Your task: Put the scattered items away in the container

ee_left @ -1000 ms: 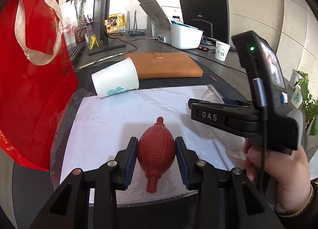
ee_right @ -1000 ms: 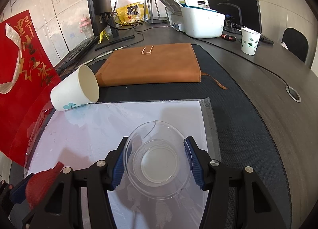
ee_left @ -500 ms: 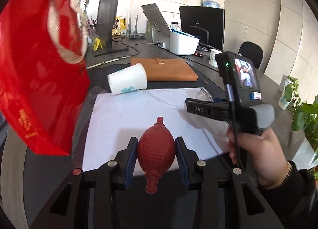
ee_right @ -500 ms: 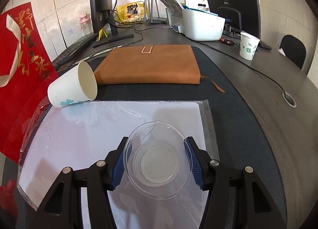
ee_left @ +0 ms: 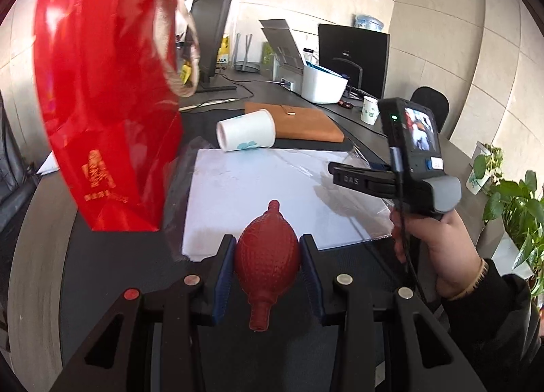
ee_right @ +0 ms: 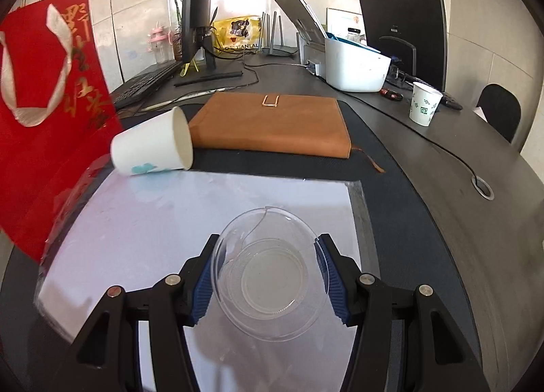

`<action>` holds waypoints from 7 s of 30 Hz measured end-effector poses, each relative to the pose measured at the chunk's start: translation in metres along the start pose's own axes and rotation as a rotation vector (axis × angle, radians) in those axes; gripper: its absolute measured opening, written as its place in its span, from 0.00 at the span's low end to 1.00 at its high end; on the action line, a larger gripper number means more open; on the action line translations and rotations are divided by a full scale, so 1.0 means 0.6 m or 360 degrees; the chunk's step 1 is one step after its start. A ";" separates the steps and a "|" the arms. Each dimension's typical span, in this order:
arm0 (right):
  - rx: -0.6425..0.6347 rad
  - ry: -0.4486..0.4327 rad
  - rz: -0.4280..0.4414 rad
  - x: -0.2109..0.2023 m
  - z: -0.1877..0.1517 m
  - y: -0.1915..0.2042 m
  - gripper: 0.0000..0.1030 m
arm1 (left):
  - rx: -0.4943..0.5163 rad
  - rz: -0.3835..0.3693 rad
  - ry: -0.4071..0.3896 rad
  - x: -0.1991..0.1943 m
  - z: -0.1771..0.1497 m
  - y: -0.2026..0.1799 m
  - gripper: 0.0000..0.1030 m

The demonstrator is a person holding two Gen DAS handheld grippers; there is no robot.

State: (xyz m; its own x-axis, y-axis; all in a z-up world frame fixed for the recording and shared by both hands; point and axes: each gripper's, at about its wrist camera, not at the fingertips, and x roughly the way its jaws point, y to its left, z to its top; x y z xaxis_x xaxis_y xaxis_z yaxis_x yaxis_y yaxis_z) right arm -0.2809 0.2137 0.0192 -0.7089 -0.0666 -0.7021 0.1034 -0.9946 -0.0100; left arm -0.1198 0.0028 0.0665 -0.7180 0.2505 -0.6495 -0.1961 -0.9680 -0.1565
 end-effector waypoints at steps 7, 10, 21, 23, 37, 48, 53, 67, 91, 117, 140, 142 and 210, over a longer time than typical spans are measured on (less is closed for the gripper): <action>-0.0042 -0.0081 -0.0013 -0.075 -0.010 0.023 0.59 | -0.0011 -0.0012 -0.0043 -0.035 -0.006 0.014 0.40; -0.0013 -0.0074 0.0040 -0.102 -0.022 0.027 0.59 | -0.0031 -0.0012 -0.0048 -0.045 -0.016 0.022 0.40; -0.0045 -0.0095 0.0180 -0.174 -0.066 0.081 0.59 | -0.0072 -0.0047 -0.0010 -0.059 -0.067 0.039 0.40; -0.0060 -0.0092 0.0218 -0.181 -0.076 0.094 0.59 | -0.0079 -0.0044 -0.0011 -0.065 -0.075 0.043 0.40; -0.0191 -0.0109 0.0355 -0.239 -0.127 0.174 0.59 | -0.0147 -0.0050 -0.0013 -0.088 -0.107 0.073 0.41; -0.0266 -0.0105 0.0431 -0.263 -0.136 0.218 0.59 | -0.0209 -0.0059 -0.0058 -0.115 -0.111 0.104 0.41; -0.0306 -0.0112 0.0470 -0.274 -0.138 0.243 0.59 | -0.0227 -0.0050 -0.0087 -0.129 -0.111 0.118 0.41; -0.0395 -0.0151 0.0570 -0.301 -0.128 0.302 0.59 | -0.0286 0.0013 -0.0173 -0.167 -0.100 0.172 0.41; -0.0429 -0.0305 0.0655 -0.363 0.006 0.344 0.59 | -0.0320 0.0074 -0.0407 -0.240 0.023 0.249 0.41; -0.0345 -0.0492 0.0735 -0.380 0.179 0.331 0.59 | -0.0122 0.0035 -0.0547 -0.287 0.235 0.260 0.41; -0.0273 -0.0406 0.0858 -0.267 0.393 0.370 0.59 | -0.0049 0.0041 -0.0475 -0.174 0.381 0.272 0.41; -0.0301 -0.0376 0.0890 -0.243 0.414 0.381 0.59 | -0.0037 0.0042 -0.0456 -0.159 0.383 0.271 0.41; -0.0239 -0.0317 0.0787 -0.270 0.346 0.373 0.91 | 0.0013 0.0207 -0.0485 -0.218 0.297 0.206 1.00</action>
State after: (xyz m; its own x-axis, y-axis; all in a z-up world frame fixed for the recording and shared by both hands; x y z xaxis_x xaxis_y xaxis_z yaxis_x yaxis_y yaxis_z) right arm -0.2878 -0.0149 0.2783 -0.6674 -0.5509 -0.5010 0.5452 -0.8198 0.1751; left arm -0.1691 -0.1473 0.2647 -0.9038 0.1190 -0.4110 -0.0942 -0.9923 -0.0801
